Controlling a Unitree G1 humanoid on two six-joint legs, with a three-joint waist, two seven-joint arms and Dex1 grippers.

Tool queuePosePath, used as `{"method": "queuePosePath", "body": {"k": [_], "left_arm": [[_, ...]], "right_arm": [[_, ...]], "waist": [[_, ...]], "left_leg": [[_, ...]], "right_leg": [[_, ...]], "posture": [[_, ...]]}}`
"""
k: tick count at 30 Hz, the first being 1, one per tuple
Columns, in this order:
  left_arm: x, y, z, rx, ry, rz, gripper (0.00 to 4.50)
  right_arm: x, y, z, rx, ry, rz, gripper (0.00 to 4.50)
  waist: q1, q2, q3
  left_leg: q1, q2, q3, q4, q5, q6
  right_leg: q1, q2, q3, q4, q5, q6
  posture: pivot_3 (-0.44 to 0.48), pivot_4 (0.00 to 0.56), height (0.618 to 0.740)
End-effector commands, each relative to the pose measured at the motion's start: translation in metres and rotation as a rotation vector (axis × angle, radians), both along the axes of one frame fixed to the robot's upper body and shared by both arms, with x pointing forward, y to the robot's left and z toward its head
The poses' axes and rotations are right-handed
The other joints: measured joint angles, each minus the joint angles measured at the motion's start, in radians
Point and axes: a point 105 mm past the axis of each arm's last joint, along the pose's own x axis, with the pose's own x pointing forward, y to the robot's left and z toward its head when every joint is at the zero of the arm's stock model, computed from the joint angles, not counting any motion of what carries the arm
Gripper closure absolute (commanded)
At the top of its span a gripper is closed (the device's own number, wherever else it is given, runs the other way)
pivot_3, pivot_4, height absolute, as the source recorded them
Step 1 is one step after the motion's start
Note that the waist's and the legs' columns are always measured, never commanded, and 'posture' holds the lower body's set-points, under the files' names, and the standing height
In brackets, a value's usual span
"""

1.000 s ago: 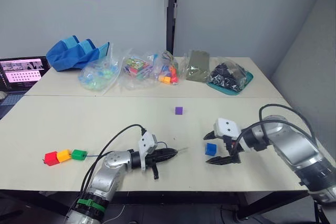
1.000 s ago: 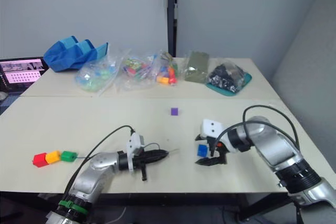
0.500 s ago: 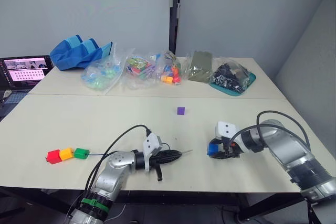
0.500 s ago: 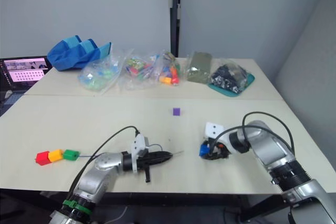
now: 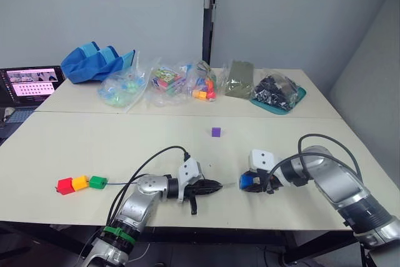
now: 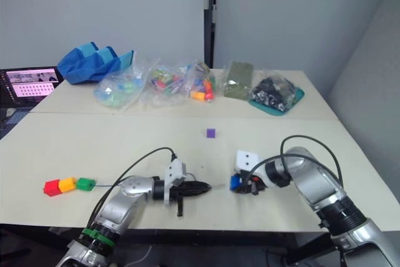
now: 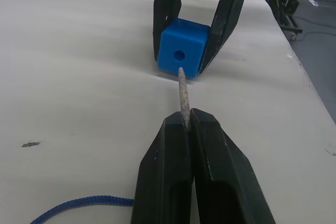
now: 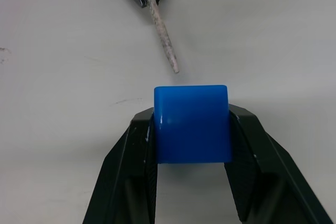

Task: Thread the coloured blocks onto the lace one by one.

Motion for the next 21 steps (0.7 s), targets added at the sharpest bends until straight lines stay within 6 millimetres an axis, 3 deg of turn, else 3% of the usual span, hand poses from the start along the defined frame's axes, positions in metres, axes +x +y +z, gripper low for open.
{"method": "queuePosePath", "body": {"k": [1, 13, 21], "left_arm": [[0.001, -0.004, 0.002, -0.003, -0.017, -0.016, 4.50], [0.005, -0.012, 0.001, 0.003, -0.032, -0.035, 4.50], [0.013, -0.032, 0.004, 0.034, -0.098, -0.071, 4.50]], "right_arm": [[-0.001, 0.002, 0.003, -0.011, -0.022, 0.032, 3.31], [-0.004, 0.014, 0.004, -0.007, -0.035, 0.068, 3.31], [-0.002, 0.017, 0.003, -0.007, -0.037, 0.077, 3.31]], "waist": [[0.001, 0.000, 0.000], [0.001, 0.000, 0.000], [0.004, 0.000, 0.000]], "left_leg": [[0.000, 0.000, 0.000, 0.000, 0.000, 0.000], [0.000, 0.000, 0.000, 0.000, 0.000, 0.000], [0.000, 0.000, 0.000, 0.001, 0.000, 0.000]], "right_leg": [[0.000, 0.000, 0.000, 0.000, 0.000, 0.000], [0.000, 0.000, 0.000, 0.000, 0.000, 0.000], [0.001, 0.000, 0.000, 0.000, 0.000, 0.000]], "posture": [[0.000, 0.150, 0.717], [0.000, 0.150, 0.717], [0.000, 0.150, 0.717]]}}
